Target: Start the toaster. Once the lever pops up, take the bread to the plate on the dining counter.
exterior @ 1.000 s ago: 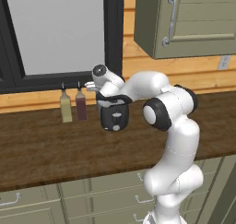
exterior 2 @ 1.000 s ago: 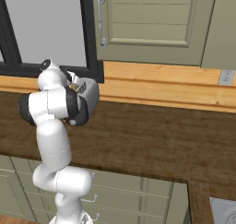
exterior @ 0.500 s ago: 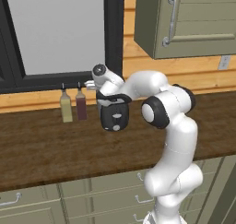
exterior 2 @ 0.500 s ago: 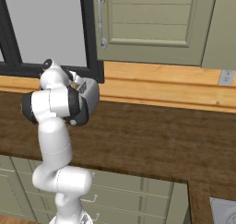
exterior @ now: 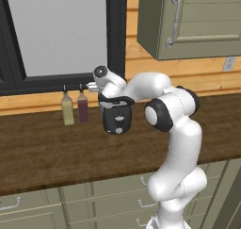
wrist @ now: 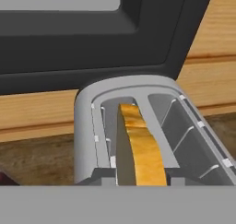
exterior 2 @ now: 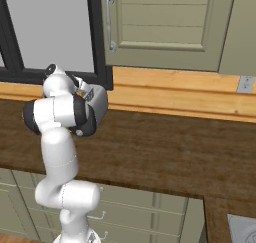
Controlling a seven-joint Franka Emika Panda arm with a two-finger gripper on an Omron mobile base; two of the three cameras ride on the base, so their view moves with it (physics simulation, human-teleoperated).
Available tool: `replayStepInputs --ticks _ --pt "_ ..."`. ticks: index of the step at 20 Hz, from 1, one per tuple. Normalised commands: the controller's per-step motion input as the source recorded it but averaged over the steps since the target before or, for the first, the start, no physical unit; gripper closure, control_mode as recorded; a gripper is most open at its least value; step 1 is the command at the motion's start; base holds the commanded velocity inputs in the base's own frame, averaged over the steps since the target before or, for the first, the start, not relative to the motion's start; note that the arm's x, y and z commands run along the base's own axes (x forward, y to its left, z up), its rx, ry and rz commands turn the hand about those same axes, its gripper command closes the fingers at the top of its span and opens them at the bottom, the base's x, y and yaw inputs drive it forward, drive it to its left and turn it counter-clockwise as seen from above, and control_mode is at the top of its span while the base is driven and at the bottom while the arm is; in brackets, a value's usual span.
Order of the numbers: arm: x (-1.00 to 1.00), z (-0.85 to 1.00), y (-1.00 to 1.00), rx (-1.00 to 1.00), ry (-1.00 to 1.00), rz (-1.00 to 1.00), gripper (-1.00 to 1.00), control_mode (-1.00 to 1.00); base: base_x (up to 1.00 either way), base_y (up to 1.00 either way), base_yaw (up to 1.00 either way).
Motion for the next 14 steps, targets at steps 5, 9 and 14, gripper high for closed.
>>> replayStepInputs --ticks 5,9,14 --pt "-0.06 0.17 0.0 0.0 -0.07 0.0 1.0 -1.0 0.0 0.0 0.0" --pt "-0.32 0.79 0.0 0.01 -0.2 0.0 1.0 -1.0 0.0 0.0 0.0" --pt "-0.29 1.0 0.0 0.02 -0.19 0.0 1.0 -1.0 0.0 0.0 0.0"
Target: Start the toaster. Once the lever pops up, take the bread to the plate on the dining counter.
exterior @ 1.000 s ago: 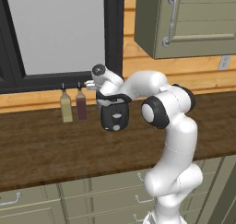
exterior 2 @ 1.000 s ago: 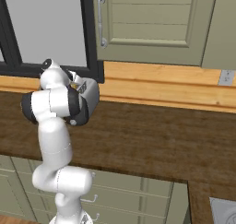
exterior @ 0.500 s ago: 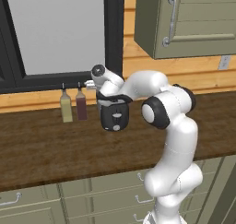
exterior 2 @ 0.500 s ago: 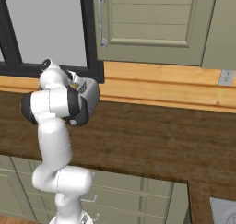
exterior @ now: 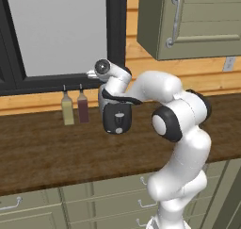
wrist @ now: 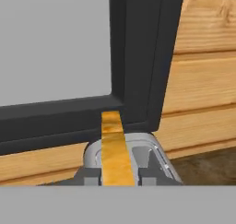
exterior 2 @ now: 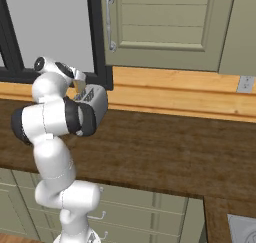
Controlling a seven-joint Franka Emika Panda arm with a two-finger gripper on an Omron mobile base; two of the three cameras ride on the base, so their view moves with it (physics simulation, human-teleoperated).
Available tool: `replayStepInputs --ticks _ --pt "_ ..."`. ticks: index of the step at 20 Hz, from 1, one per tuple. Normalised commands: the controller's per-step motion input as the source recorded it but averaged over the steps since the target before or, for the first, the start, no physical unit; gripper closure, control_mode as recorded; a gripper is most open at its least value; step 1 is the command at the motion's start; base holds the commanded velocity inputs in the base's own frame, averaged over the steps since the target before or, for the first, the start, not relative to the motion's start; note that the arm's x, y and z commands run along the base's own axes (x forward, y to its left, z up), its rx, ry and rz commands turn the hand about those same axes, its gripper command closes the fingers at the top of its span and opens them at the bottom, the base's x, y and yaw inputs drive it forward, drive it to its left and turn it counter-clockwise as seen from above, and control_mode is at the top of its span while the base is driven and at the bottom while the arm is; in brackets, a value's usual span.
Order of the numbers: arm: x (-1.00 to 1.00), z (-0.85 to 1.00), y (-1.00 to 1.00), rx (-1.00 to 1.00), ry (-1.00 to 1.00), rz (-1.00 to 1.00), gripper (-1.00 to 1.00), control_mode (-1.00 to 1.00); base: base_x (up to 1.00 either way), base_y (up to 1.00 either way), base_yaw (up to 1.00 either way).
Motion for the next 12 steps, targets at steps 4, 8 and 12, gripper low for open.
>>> replayStepInputs --ticks 4,8,12 --pt "-0.45 1.0 0.0 0.06 -0.05 0.0 1.0 -1.0 0.0 0.0 0.0" --pt "-0.88 0.9 0.0 0.07 0.06 0.0 1.0 -1.0 0.0 0.0 0.0" --pt "-1.0 0.86 0.0 0.07 0.14 0.0 1.0 -1.0 0.0 0.0 0.0"
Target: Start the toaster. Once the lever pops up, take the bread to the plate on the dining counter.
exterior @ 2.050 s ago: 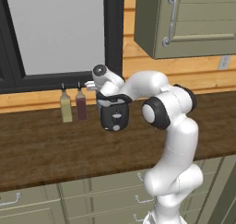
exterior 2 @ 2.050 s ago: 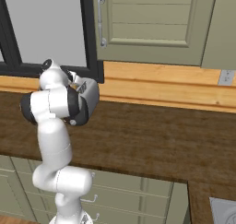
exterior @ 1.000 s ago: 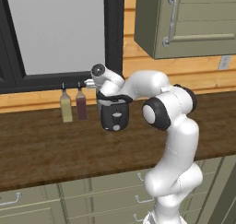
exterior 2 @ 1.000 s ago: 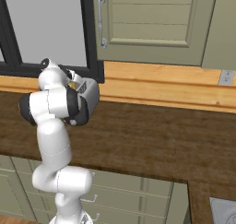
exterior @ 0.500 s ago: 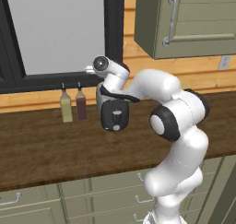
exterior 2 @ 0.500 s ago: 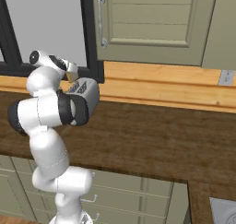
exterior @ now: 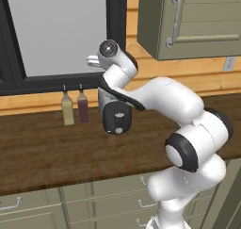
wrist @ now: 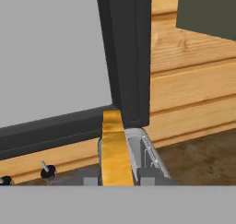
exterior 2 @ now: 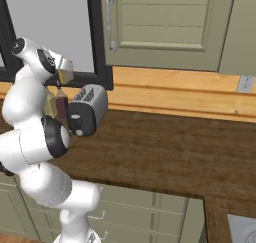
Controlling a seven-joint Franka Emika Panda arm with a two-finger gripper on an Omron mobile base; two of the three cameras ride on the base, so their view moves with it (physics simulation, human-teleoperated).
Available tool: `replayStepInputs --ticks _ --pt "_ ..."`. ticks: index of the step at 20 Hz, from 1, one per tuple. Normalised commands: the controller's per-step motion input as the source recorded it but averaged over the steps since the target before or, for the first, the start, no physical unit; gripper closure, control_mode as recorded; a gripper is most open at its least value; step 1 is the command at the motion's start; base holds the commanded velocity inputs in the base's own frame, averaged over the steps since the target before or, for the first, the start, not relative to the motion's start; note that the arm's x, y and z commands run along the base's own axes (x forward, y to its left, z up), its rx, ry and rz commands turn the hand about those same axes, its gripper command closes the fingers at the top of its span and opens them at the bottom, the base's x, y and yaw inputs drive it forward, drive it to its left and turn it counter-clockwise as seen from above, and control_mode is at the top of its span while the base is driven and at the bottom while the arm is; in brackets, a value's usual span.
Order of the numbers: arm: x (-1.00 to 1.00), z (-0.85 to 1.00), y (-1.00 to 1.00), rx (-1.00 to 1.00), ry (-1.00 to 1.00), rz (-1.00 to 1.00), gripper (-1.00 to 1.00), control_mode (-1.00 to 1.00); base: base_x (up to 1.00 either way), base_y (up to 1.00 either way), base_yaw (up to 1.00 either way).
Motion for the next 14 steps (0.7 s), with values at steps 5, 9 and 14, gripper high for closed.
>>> replayStepInputs --ticks 5,9,14 --pt "-1.0 0.46 -0.1 0.01 0.1 0.0 1.0 -1.0 0.0 0.0 0.0" --pt "-1.0 0.06 -0.21 0.0 0.01 0.0 1.0 -1.0 0.0 0.0 0.0" --pt "-0.99 -0.08 -0.22 0.0 0.0 0.0 1.0 -1.0 0.0 0.0 0.0"
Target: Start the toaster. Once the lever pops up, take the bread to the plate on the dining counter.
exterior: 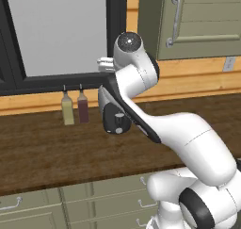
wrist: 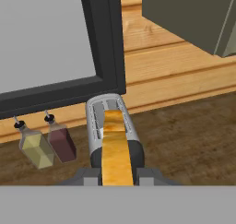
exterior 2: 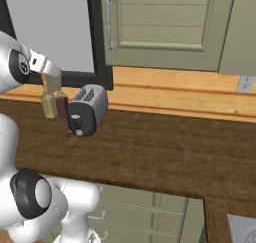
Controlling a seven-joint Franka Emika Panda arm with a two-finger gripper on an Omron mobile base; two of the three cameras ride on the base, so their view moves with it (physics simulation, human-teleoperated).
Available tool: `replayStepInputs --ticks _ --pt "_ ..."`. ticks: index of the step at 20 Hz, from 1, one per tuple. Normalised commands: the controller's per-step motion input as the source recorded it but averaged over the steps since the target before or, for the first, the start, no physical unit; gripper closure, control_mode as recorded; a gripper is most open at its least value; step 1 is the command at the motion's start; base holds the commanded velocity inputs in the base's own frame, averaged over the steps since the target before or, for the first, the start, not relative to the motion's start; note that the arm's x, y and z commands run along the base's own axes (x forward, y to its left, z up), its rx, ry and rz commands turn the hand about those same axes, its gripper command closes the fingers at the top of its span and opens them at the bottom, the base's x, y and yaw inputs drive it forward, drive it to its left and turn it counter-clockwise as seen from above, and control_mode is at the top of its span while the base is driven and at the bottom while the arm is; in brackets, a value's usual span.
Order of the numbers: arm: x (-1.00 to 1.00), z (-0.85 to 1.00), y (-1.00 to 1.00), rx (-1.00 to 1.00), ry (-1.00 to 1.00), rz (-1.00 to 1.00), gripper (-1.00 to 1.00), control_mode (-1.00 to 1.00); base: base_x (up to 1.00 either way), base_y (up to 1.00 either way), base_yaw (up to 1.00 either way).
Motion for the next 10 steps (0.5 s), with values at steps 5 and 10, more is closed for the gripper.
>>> replayStepInputs --ticks 5,10 --pt "-0.72 -0.2 -0.17 0.0 0.0 0.0 1.0 -1.0 0.0 0.0 0.0" --pt "-0.29 -0.15 -0.02 0.0 0.01 0.0 1.0 1.0 -0.14 0.0 0.0"
